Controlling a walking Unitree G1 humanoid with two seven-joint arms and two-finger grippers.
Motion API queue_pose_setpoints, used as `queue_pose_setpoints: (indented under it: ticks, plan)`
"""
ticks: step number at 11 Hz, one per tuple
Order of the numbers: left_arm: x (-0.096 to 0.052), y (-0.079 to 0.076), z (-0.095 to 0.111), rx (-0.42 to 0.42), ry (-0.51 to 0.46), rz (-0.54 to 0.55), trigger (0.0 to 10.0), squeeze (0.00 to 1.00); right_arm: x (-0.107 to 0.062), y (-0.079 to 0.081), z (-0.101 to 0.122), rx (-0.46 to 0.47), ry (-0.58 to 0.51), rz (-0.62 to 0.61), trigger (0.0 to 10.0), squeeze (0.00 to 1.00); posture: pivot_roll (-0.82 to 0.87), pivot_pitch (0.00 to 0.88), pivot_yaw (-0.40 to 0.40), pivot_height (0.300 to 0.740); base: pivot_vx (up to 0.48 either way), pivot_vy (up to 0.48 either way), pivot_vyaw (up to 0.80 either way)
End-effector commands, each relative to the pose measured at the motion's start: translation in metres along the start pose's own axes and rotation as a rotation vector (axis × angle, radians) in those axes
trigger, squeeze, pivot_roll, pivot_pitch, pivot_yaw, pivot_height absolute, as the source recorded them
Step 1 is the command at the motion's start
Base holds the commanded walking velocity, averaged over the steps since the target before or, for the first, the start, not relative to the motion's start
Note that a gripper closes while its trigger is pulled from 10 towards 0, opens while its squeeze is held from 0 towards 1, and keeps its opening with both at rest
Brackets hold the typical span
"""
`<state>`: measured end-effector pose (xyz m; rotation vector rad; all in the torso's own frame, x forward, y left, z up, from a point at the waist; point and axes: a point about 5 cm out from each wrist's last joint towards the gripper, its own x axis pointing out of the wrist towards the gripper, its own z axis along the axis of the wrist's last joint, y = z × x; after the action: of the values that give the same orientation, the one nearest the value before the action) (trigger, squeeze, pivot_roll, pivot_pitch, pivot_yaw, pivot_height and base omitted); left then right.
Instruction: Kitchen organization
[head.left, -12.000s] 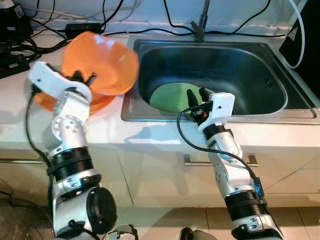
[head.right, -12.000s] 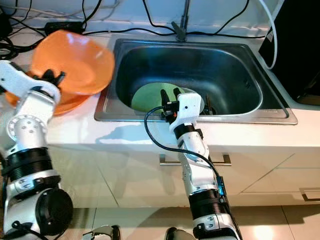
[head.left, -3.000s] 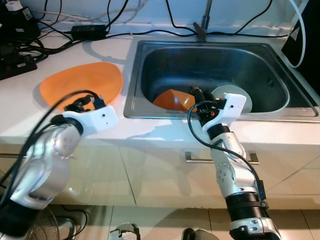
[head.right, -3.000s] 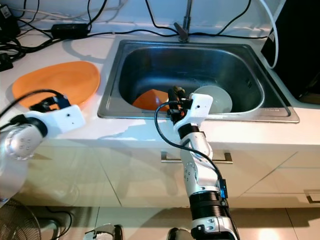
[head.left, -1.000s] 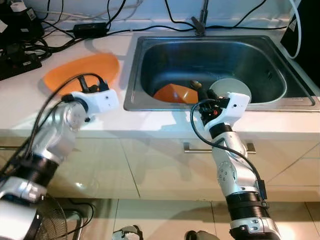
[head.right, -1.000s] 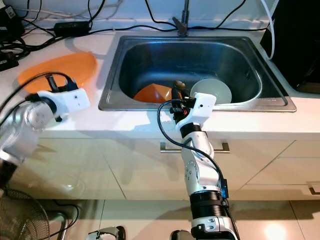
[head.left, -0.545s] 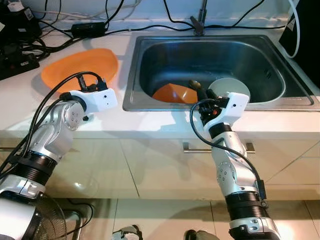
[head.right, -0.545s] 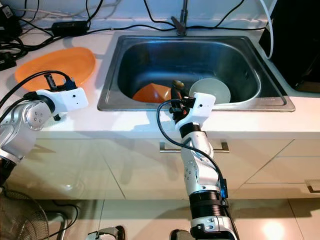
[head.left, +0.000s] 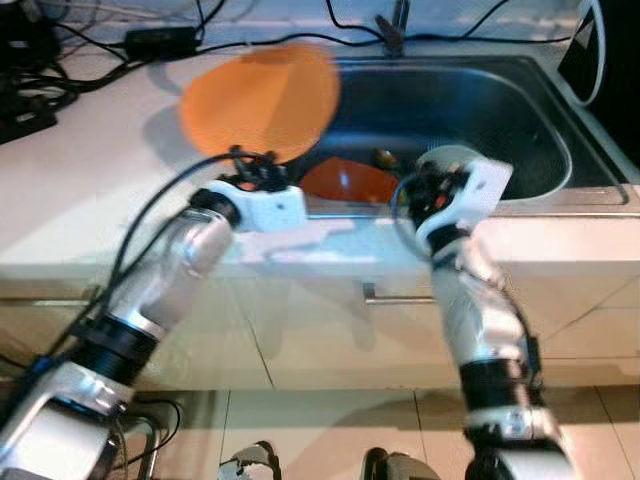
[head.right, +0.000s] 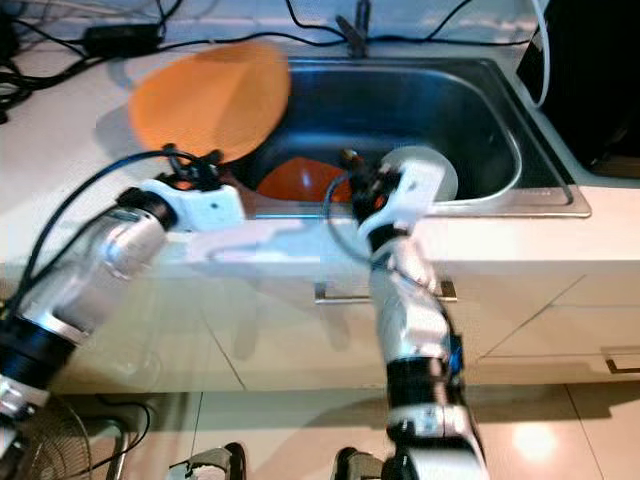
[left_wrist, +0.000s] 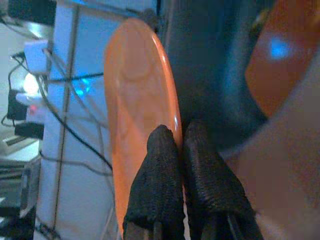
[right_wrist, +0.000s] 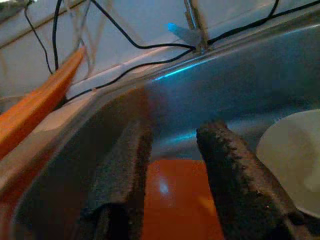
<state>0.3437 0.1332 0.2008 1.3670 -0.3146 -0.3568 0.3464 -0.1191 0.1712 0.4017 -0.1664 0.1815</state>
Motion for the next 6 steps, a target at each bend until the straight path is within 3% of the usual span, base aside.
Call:
queue_pose_setpoints:
  ticks: [1,3,5,6]
  plan:
    - [-0.002,-0.007,0.005,0.010,-0.021,-0.009,10.0,0.00,0.005,0.004,0.008,0.067,-0.007,0.006,10.0,1.00,0.08,0.068,0.025,0.740,0.000,0.000,0.00]
    - [-0.001,-0.010,0.012,0.010,-0.049,-0.021,10.0,0.00,0.017,0.015,0.029,0.235,-0.035,0.045,10.0,1.00,0.09,0.059,0.024,0.740,0.000,0.000,0.00]
    - [0.001,-0.011,0.017,0.004,-0.066,-0.021,10.0,0.00,0.021,0.019,0.032,0.293,-0.025,0.060,10.0,1.00,0.08,0.063,0.025,0.740,0.000,0.000,0.00]
    - [0.002,-0.015,0.026,-0.007,-0.105,-0.041,10.0,0.00,0.023,0.022,0.030,0.359,0.003,0.072,10.0,0.51,0.09,0.068,0.021,0.740,0.000,0.000,0.00]
